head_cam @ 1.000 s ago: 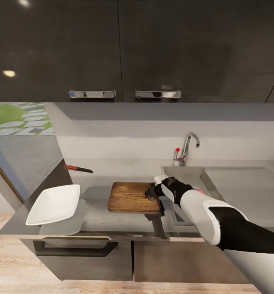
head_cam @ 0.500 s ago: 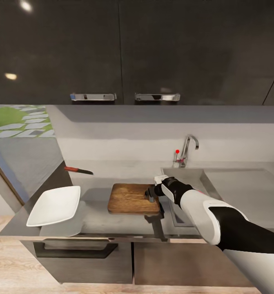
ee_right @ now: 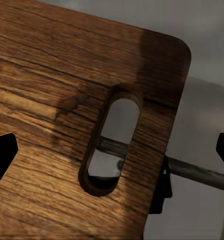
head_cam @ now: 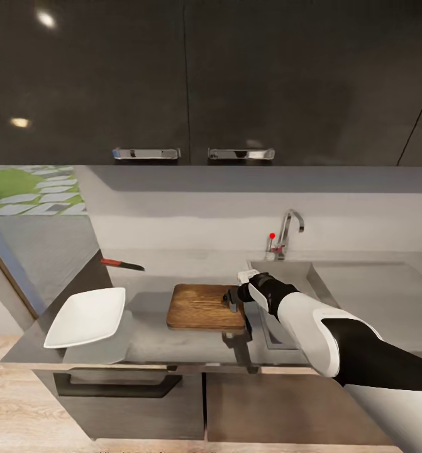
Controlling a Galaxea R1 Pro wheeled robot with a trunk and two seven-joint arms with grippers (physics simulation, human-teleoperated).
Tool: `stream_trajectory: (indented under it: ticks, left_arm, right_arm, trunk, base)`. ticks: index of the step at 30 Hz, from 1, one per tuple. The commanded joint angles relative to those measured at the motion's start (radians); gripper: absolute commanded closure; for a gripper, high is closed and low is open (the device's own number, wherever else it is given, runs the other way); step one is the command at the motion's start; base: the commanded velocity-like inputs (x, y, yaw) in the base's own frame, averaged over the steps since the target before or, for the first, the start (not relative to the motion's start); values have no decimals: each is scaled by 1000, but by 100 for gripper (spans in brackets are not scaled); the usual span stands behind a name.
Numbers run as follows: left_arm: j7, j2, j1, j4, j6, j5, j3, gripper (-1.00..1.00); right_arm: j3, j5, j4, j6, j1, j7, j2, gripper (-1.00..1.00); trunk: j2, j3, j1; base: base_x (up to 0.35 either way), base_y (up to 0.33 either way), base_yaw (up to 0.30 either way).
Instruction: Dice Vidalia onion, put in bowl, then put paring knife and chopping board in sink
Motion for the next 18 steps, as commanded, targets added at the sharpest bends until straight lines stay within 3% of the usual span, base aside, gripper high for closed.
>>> stream_trajectory:
  ticks: [1, 18]
  left_arm:
    - [0, 0, -1, 2, -6, 3, 4, -100]
    - [0, 0, -1, 2, -6, 3, 4, -100]
  right_arm:
    - [-8, 11, -2, 6, 0, 4, 0, -100]
    - [-8, 11, -2, 5, 0, 4, 0, -100]
  trunk:
    - [-2, 0, 0]
    - [-2, 26, 0]
  base:
    - [-246, 0, 0]
    - [-314, 44, 0]
